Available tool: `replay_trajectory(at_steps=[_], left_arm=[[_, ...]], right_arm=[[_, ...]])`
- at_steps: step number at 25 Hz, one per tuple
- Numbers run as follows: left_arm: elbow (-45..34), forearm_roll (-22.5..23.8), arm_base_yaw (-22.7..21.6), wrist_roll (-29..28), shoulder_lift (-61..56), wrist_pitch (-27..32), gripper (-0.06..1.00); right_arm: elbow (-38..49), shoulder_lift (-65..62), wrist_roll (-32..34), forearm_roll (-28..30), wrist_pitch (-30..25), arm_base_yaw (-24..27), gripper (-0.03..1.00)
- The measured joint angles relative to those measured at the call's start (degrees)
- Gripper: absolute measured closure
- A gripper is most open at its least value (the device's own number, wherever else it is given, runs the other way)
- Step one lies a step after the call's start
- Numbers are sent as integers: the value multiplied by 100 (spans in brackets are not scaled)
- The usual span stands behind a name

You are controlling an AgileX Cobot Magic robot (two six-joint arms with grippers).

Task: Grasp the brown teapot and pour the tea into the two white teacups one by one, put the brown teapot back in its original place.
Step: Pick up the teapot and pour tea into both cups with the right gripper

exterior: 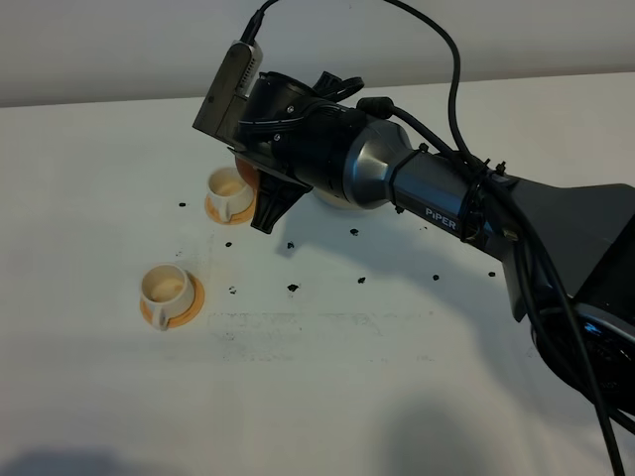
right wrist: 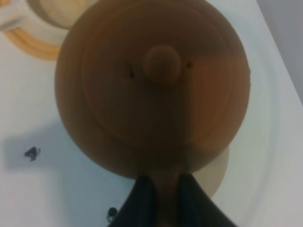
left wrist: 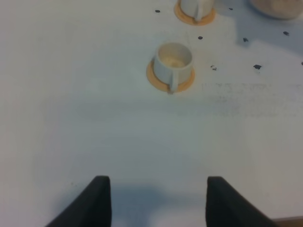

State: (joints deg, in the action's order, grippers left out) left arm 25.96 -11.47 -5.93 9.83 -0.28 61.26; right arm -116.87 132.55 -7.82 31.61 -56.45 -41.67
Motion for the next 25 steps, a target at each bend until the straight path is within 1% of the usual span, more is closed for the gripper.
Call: replay_trajectory(at_steps=[13, 25], left_arm=[[0, 0, 0, 0, 0, 0, 51], [0, 0, 0, 0, 0, 0, 51]], right_arm=[[0, 189, -412, 175, 5, -114, 86], [0, 279, -522, 691, 18, -159, 86]])
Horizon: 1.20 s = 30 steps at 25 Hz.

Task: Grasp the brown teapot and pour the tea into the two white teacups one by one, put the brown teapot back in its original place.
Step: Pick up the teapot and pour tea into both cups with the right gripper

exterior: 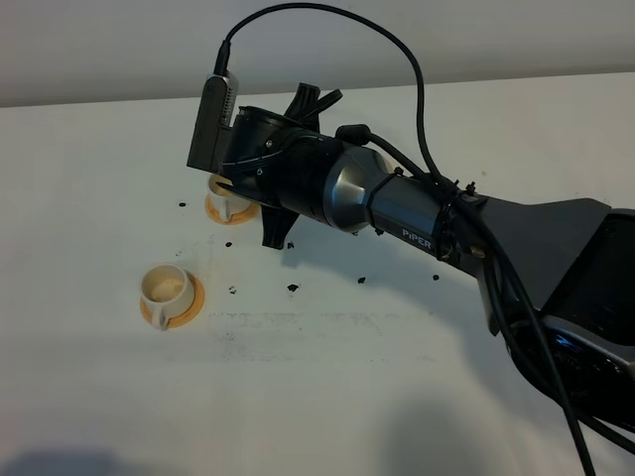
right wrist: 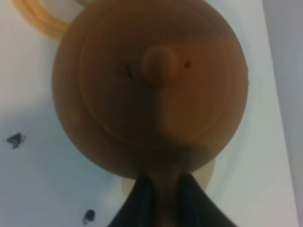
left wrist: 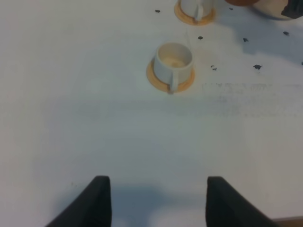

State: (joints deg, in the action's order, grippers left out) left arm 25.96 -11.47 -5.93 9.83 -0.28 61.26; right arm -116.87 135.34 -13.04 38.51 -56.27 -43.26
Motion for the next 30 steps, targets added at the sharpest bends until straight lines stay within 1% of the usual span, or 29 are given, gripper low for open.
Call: replay_trajectory(at_steps=[7, 16, 30], left_arm=[[0, 0, 0, 0, 0, 0, 51], [0, 0, 0, 0, 0, 0, 51], [0, 0, 0, 0, 0, 0, 51]], right_arm=[[0, 13, -97, 351, -37, -12, 86], [0, 103, -165, 625, -45, -57, 86], [0, 198, -312, 867, 55, -175, 86]])
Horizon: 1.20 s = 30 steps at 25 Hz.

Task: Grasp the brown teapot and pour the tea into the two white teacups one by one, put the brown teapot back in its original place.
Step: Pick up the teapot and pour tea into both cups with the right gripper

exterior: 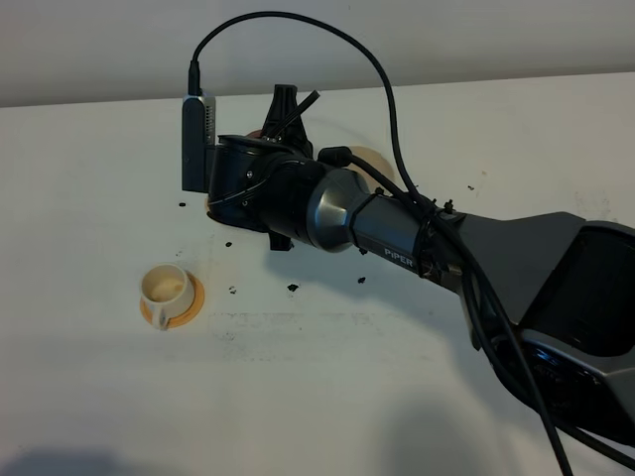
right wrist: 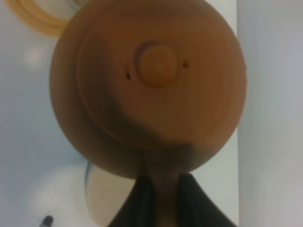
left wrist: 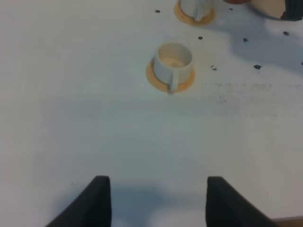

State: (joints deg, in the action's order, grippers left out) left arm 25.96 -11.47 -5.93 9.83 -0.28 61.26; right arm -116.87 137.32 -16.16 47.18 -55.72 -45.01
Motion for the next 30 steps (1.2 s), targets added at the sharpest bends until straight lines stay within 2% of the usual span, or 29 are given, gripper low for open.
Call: replay_trajectory(at_steps=[30], left_arm=[[0, 0, 0, 1, 0, 0, 51]], right_arm=[[0, 208, -364, 836, -103, 0, 86]])
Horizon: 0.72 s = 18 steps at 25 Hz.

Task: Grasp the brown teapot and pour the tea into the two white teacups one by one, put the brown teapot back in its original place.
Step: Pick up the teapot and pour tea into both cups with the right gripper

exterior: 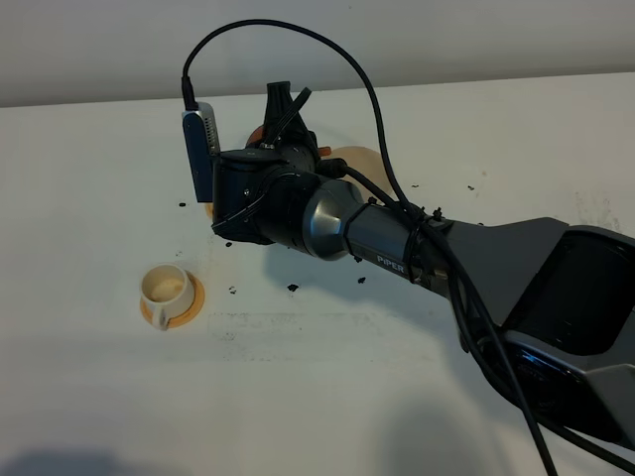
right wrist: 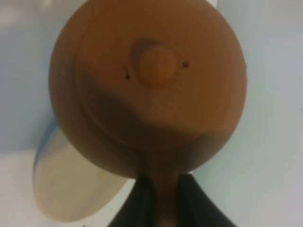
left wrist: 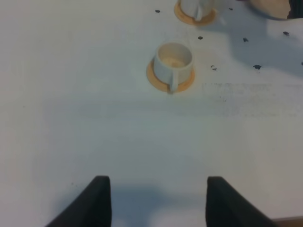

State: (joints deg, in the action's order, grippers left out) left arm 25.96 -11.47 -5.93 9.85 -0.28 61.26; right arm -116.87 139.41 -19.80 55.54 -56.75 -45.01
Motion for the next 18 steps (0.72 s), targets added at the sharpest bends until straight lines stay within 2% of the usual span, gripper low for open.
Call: replay_trajectory(at_steps=[18], left_arm=[[0, 0, 0, 0, 0, 0, 51]], right_arm=[[0, 0, -235, 173, 5, 0, 86]])
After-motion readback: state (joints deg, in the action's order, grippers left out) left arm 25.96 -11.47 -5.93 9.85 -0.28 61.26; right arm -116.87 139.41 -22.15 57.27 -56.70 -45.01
